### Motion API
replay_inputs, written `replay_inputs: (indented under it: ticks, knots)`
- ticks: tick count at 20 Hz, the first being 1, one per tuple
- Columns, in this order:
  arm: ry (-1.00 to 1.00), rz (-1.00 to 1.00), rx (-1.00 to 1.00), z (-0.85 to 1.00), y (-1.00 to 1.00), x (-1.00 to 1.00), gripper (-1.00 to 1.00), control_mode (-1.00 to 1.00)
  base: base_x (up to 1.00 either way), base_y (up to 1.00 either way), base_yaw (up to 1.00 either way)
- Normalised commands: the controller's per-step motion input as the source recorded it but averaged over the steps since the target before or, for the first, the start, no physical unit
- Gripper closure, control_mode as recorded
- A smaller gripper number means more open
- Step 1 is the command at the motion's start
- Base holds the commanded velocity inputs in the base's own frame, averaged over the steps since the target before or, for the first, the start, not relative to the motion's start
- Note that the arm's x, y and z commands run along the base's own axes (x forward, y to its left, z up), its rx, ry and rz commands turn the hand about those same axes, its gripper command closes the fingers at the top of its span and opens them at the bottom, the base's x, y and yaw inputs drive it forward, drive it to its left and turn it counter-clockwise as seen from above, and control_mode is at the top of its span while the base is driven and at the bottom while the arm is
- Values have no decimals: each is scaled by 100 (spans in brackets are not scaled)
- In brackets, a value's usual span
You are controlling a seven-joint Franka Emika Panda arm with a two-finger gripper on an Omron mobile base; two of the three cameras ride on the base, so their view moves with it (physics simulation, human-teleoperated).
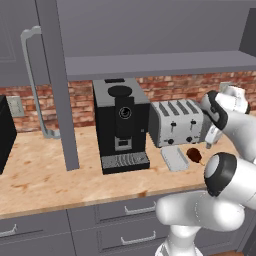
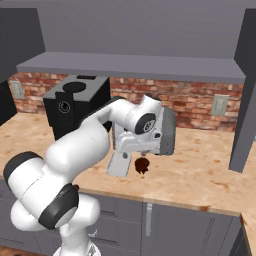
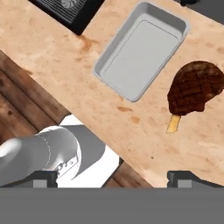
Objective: Retrieve the tupperware from the cabinet, then place the raw meat into the tupperware to avoid contamination.
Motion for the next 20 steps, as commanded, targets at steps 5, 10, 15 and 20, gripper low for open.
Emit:
replay_inputs:
  ticks: [5, 10, 15, 20]
  knots:
    - [-6, -10, -3, -26, -14, -8, -100, -100, 0, 0, 0]
    - [-10, -6, -2, -9, -4, -4, -100, -100, 0, 0, 0]
    - [-9, -4, -10, 0, 0, -1, -100, -100, 0, 0, 0]
    - [-4, -5, -16, 0, 0, 0, -100, -100, 0, 0, 0]
